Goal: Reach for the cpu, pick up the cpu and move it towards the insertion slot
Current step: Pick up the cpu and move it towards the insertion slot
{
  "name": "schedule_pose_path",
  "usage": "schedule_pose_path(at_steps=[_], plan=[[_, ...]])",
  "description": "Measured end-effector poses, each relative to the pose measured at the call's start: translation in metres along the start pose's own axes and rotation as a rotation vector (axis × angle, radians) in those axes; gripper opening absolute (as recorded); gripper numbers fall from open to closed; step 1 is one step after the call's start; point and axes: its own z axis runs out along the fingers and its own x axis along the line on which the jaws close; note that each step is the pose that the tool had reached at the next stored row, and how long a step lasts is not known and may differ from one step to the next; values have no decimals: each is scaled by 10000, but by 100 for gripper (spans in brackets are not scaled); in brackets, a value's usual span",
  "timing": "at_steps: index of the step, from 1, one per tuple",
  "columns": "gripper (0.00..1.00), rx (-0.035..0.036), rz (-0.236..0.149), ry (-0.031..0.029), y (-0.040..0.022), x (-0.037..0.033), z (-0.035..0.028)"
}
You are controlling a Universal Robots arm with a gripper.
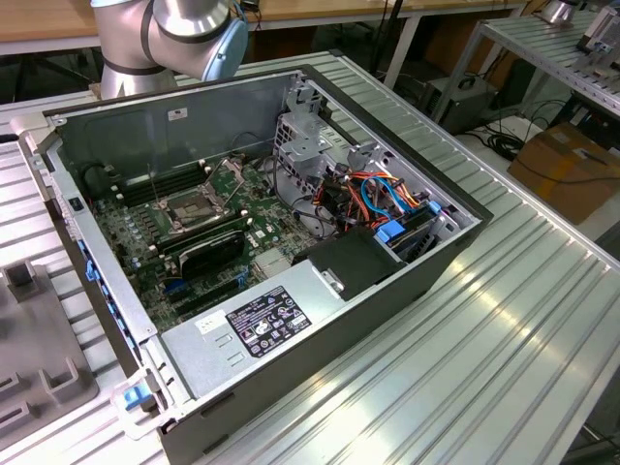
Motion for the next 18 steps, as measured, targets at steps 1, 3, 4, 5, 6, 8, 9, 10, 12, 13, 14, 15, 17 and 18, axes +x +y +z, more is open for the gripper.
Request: schedule_pose_path(at_steps=[1, 3, 4, 5, 6, 8, 9, 10, 12, 13, 14, 15, 17, 18], plan=[[55, 0, 0, -1, 0, 0, 0], [55, 2, 0, 3, 0, 0, -12], [55, 1, 0, 1, 1, 0, -23], [55, 1, 1, 2, 1, 0, -30], [55, 0, 0, 1, 1, 0, -36], [55, 0, 0, 1, 2, 0, -52], [55, 0, 0, 2, 2, 0, -64], [55, 0, 0, 2, 3, 0, -78], [55, 0, 0, 3, 3, 0, -96], [55, 0, 0, 2, 4, 0, -102], [55, 0, 0, 3, 4, 0, -112], [55, 0, 0, 3, 4, 0, -120], [55, 0, 0, 3, 5, 0, -146], [55, -1, 0, 3, 5, 0, -158]])
